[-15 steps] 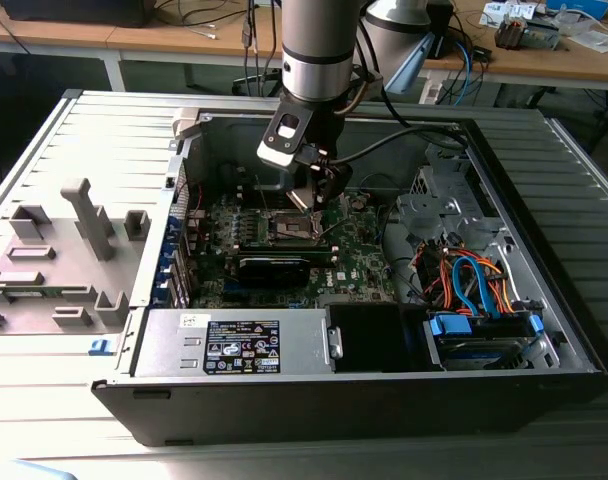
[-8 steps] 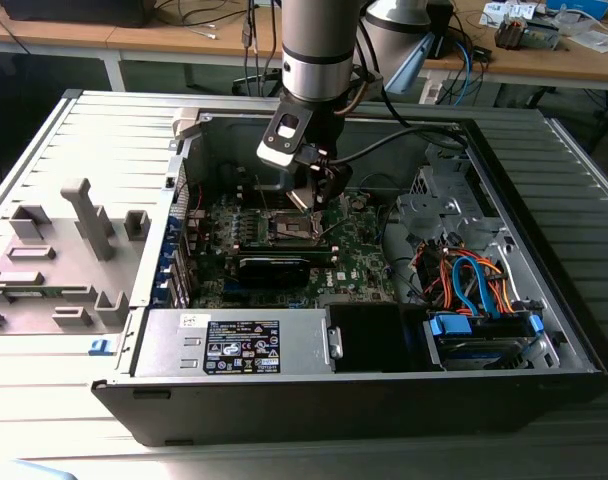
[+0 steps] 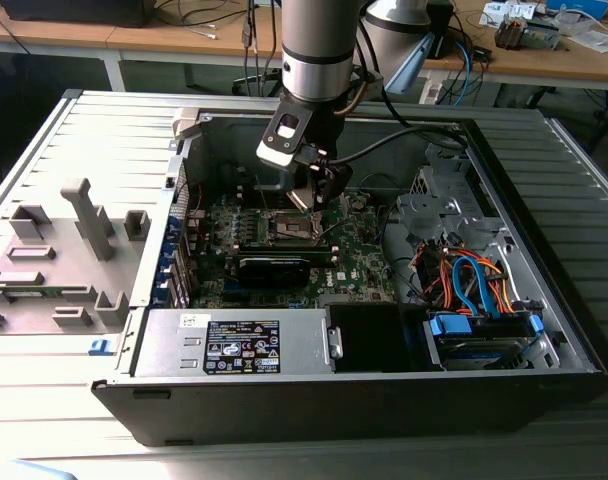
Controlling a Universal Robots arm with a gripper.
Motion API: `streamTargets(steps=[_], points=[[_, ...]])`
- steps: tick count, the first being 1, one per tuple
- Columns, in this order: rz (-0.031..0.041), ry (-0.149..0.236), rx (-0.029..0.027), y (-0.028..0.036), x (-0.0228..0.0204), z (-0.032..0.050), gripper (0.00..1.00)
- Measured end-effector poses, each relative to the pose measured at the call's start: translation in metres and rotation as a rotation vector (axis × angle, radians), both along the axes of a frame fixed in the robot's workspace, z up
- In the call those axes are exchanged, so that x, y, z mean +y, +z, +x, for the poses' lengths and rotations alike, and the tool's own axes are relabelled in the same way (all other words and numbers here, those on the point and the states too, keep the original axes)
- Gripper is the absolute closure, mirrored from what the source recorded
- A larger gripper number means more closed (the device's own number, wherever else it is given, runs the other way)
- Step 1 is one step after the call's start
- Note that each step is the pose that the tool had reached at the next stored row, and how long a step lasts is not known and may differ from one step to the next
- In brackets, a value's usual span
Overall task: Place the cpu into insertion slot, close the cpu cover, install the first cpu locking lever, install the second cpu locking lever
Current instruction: 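Place the cpu into insertion slot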
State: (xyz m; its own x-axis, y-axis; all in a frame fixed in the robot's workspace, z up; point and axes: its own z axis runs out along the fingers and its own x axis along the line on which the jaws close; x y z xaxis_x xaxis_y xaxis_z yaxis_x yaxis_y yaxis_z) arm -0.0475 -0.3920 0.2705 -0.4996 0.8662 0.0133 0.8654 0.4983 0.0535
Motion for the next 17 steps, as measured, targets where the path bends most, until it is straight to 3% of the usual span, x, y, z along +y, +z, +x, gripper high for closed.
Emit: streamTargets(steps=[17], points=[[-0.0029, -0.036, -0.0001, -0.0005, 0.0, 0.0, 0.45]])
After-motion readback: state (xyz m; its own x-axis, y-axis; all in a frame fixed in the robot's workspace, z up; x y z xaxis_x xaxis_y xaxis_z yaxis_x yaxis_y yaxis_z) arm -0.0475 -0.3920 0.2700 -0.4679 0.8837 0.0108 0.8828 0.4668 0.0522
